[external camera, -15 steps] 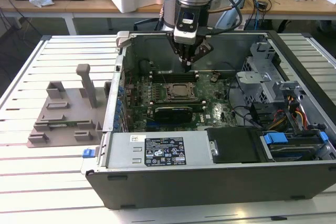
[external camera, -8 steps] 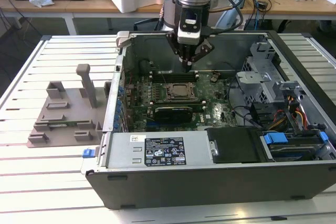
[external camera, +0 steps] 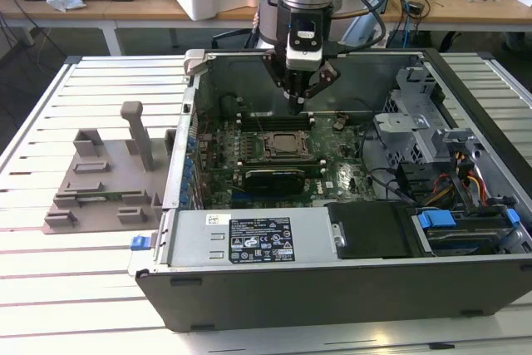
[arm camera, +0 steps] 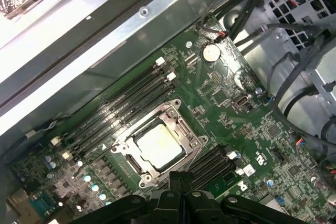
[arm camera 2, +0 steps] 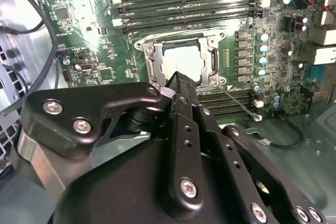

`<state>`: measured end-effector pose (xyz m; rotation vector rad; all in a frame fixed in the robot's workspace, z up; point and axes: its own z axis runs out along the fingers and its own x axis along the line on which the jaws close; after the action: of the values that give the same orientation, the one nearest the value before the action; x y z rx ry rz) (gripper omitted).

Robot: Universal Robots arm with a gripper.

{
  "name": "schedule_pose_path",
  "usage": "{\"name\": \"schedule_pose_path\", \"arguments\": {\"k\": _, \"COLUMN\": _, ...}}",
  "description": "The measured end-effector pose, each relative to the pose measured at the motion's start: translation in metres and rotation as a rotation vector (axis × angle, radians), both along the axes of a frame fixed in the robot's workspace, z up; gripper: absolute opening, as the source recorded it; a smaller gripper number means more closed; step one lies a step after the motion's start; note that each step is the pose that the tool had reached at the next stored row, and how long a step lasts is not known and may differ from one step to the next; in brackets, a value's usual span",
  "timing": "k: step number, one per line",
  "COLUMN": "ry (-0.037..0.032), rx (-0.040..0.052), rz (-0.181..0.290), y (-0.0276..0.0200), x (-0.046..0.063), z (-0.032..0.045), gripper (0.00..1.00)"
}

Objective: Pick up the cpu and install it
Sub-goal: 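Install the first cpu locking lever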

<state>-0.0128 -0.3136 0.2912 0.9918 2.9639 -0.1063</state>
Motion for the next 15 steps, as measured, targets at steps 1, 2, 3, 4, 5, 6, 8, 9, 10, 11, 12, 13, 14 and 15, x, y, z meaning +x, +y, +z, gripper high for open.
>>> {"name": "schedule_pose_path", "arguments": {"k": 1, "ry": 0.0000, "rx": 0.0000, "rz": 0.008, "y": 0.0000, "x": 0.0000, "z": 0.0000, "gripper": 0.11}}
{"name": "schedule_pose_path", "arguments": {"k": 2, "ry": 0.0000, "rx": 0.0000, "rz": 0.014, "y": 0.0000, "x": 0.0000, "z": 0.0000, "gripper": 0.11}}
{"name": "schedule_pose_path", "arguments": {"k": 3, "ry": 0.0000, "rx": 0.0000, "rz": 0.029, "y": 0.0000, "x": 0.0000, "z": 0.0000, "gripper": 0.11}}
{"name": "schedule_pose_path", "arguments": {"k": 4, "ry": 0.0000, "rx": 0.0000, "rz": 0.037, "y": 0.0000, "x": 0.0000, "z": 0.0000, "gripper": 0.11}}
{"name": "schedule_pose_path", "arguments": {"k": 5, "ry": 0.0000, "rx": 0.0000, "rz": 0.042, "y": 0.0000, "x": 0.0000, "z": 0.0000, "gripper": 0.11}}
{"name": "schedule_pose_path", "arguments": {"k": 6, "ry": 0.0000, "rx": 0.0000, "rz": 0.051, "y": 0.0000, "x": 0.0000, "z": 0.0000, "gripper": 0.11}}
{"name": "schedule_pose_path", "arguments": {"k": 8, "ry": 0.0000, "rx": 0.0000, "rz": 0.074, "y": 0.0000, "x": 0.0000, "z": 0.0000, "gripper": 0.11}}
{"name": "schedule_pose_path", "arguments": {"k": 9, "ry": 0.0000, "rx": 0.0000, "rz": 0.085, "y": 0.0000, "x": 0.0000, "z": 0.0000, "gripper": 0.11}}
{"name": "schedule_pose_path", "arguments": {"k": 10, "ry": 0.0000, "rx": 0.0000, "rz": 0.094, "y": 0.0000, "x": 0.0000, "z": 0.0000, "gripper": 0.11}}
{"name": "schedule_pose_path", "arguments": {"k": 11, "ry": 0.0000, "rx": 0.0000, "rz": 0.103, "y": 0.0000, "x": 0.0000, "z": 0.0000, "gripper": 0.11}}
{"name": "schedule_pose_path", "arguments": {"k": 12, "ry": 0.0000, "rx": 0.0000, "rz": 0.111, "y": 0.0000, "x": 0.0000, "z": 0.0000, "gripper": 0.11}}
{"name": "schedule_pose_path", "arguments": {"k": 13, "ry": 0.0000, "rx": 0.0000, "rz": 0.116, "y": 0.0000, "x": 0.0000, "z": 0.0000, "gripper": 0.11}}
{"name": "schedule_pose_path", "arguments": {"k": 14, "ry": 0.0000, "rx": 0.0000, "rz": 0.124, "y": 0.0000, "x": 0.0000, "z": 0.0000, "gripper": 0.11}}
{"name": "schedule_pose_path", "arguments": {"k": 15, "ry": 0.0000, "rx": 0.0000, "rz": 0.129, "y": 0.0000, "x": 0.0000, "z": 0.0000, "gripper": 0.11}}
